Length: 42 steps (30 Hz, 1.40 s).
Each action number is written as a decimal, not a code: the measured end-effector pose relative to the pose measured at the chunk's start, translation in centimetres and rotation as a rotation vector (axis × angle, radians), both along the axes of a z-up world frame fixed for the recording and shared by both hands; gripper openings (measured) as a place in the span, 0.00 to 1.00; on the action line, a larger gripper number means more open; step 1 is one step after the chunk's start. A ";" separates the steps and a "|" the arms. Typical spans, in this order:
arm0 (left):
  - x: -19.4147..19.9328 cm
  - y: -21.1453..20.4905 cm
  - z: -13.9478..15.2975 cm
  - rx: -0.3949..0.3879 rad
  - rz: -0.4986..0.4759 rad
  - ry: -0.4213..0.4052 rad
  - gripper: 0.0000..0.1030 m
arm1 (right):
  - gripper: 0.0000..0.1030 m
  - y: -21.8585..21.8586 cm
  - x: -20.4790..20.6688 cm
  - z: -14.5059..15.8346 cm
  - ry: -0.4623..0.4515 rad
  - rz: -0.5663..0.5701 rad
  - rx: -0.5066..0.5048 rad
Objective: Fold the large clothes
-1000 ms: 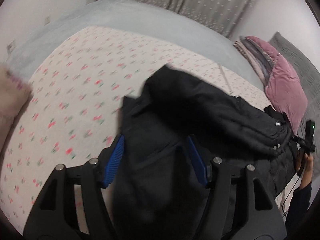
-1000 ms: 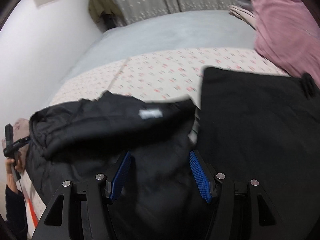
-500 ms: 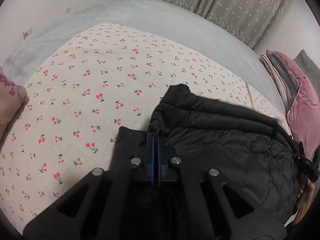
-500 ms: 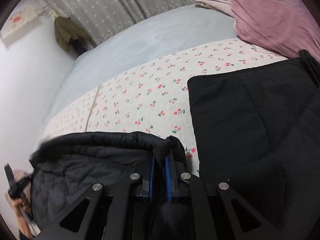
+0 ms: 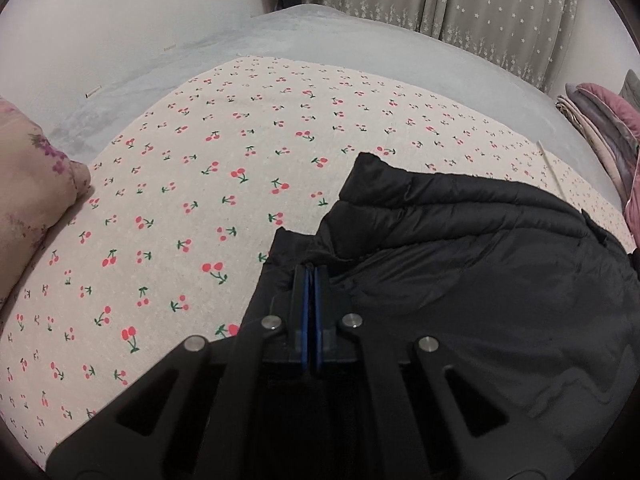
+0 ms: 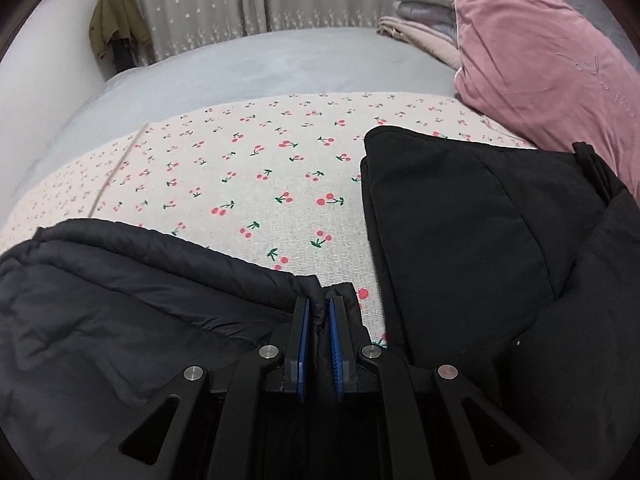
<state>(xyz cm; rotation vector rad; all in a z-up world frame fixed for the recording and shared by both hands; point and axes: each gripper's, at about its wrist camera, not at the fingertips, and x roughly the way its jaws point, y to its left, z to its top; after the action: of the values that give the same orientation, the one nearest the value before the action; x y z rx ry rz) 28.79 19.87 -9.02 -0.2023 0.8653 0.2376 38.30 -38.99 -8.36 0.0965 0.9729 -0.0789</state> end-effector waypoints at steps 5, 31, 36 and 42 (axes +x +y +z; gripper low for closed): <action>0.0 1.2 0.6 -0.045 0.004 0.009 0.08 | 0.14 0.0 0.3 0.1 0.024 0.000 -0.006; -13.5 -15.9 7.4 -0.057 -0.238 -0.056 0.72 | 0.82 8.1 -20.6 13.2 -0.043 0.123 0.406; -11.3 -12.4 2.2 -0.108 -0.157 0.011 0.72 | 0.82 6.6 -18.0 5.3 0.066 0.081 0.241; -10.4 -13.3 1.1 -0.044 -0.152 0.030 0.72 | 0.83 6.6 -15.6 2.0 0.125 0.121 0.219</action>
<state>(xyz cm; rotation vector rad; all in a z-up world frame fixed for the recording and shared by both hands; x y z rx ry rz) 18.44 6.53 -7.91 -0.1733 0.9115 0.0800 22.69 -32.38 -6.38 0.2363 1.1081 0.1350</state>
